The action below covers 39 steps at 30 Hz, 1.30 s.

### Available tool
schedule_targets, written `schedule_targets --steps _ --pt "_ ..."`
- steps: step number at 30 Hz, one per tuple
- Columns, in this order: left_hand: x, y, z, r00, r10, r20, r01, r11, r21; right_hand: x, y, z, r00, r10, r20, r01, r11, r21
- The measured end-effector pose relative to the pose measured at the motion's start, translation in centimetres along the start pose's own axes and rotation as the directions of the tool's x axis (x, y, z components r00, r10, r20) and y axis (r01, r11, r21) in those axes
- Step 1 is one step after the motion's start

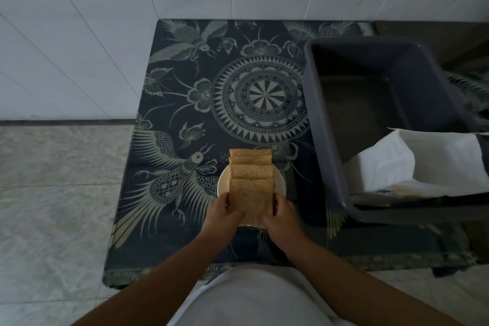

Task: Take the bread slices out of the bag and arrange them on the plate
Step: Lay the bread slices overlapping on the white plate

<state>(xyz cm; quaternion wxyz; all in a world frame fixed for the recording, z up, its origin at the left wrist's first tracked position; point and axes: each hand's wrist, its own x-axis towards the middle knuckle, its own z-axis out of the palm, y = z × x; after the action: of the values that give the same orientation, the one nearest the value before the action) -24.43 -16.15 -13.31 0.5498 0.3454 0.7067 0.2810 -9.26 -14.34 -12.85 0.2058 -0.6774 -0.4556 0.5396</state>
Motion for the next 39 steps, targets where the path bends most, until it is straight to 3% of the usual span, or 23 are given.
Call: schedule_targets --steps 14,20,28,39 --pt "-0.5 -0.6 0.0 0.998 0.019 0.063 -0.016 0.999 -0.038 0.1 0.6 -0.1 0.999 0.041 0.026 -0.040 0.998 -0.043" --pt "0.4 -0.3 -1.0 1.000 0.008 0.030 -0.002 0.983 -0.186 0.8 -0.1 -1.3 0.997 0.064 0.054 -0.064 0.998 0.002" --pt "1.7 1.0 -1.5 0.992 0.079 0.097 -0.045 0.950 -0.308 2.6 -1.7 -1.8 0.984 0.081 0.161 -0.101 0.987 0.123" --pt "1.8 1.3 -0.9 0.972 0.111 0.205 -0.017 0.911 -0.412 3.1 -1.6 -1.2 0.990 0.033 0.138 -0.040 0.998 0.052"
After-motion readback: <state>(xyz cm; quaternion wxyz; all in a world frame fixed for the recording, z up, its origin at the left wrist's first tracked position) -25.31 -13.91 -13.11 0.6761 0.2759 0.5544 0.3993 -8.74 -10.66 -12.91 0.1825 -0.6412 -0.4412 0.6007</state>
